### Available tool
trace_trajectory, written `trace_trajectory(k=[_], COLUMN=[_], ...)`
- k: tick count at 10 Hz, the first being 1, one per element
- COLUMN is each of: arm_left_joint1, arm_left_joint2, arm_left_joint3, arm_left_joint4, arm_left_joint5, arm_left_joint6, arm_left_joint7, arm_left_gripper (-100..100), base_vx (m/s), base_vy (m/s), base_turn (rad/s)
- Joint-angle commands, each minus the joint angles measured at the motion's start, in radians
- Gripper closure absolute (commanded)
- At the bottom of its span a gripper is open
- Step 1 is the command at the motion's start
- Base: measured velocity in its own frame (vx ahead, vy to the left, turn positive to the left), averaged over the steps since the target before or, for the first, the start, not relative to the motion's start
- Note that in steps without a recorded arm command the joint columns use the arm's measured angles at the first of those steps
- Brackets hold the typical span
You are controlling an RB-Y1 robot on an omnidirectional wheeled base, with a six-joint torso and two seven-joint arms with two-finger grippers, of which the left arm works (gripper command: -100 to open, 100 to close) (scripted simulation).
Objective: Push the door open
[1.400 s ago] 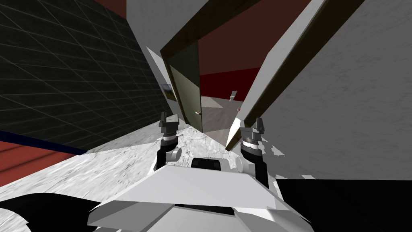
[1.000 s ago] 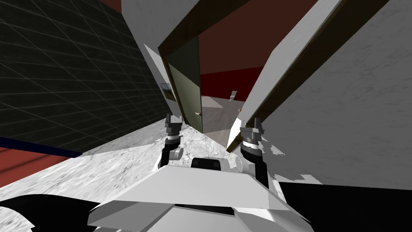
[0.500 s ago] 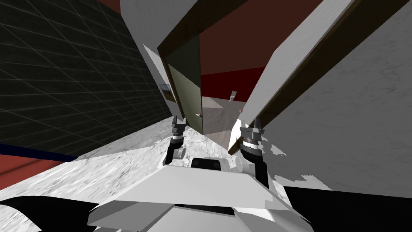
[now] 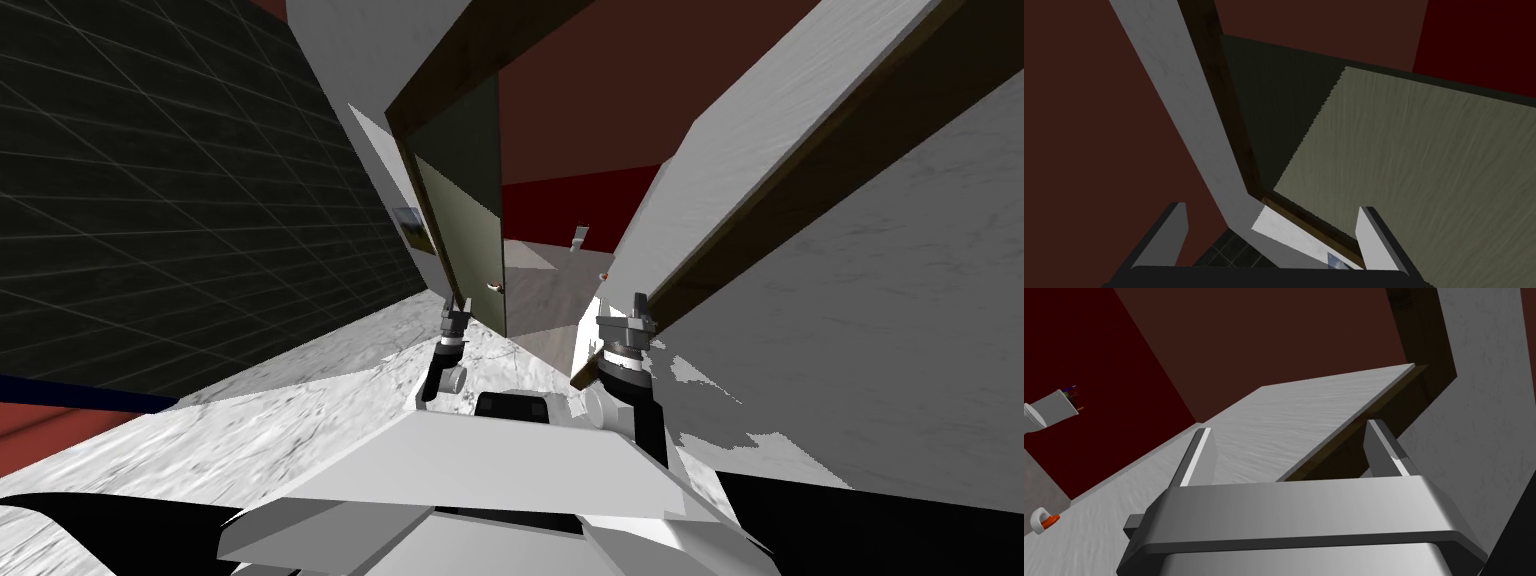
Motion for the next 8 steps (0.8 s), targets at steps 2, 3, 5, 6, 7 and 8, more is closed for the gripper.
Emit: trace_trajectory(k=[2,3,5,6,7,8], arm_left_joint1=[-0.031,-0.045,-0.058,-0.072,-0.086,-0.086], arm_left_joint2=[0.008,0.011,0.014,0.017,0.020,0.020], arm_left_joint3=[-0.003,-0.009,-0.014,-0.020,-0.026,-0.026], arm_left_joint4=[0.066,0.094,0.136,0.171,0.196,0.209], arm_left_joint5=[-0.003,-0.006,-0.009,-0.013,-0.016,-0.016], arm_left_joint6=[-0.004,-0.008,-0.011,-0.015,-0.019,-0.019], arm_left_joint7=[0.004,0.005,0.006,0.007,0.008,0.008], arm_left_gripper=[-100,-100,-100,-100,-100,-100], base_vx=[0.062,0.069,0.075,0.066,0.076,0.056], base_vy=[0.042,0.053,0.065,0.053,0.059,0.049], base_turn=[-0.008,-0.018,-0.013,-0.008,-0.016,-0.010])
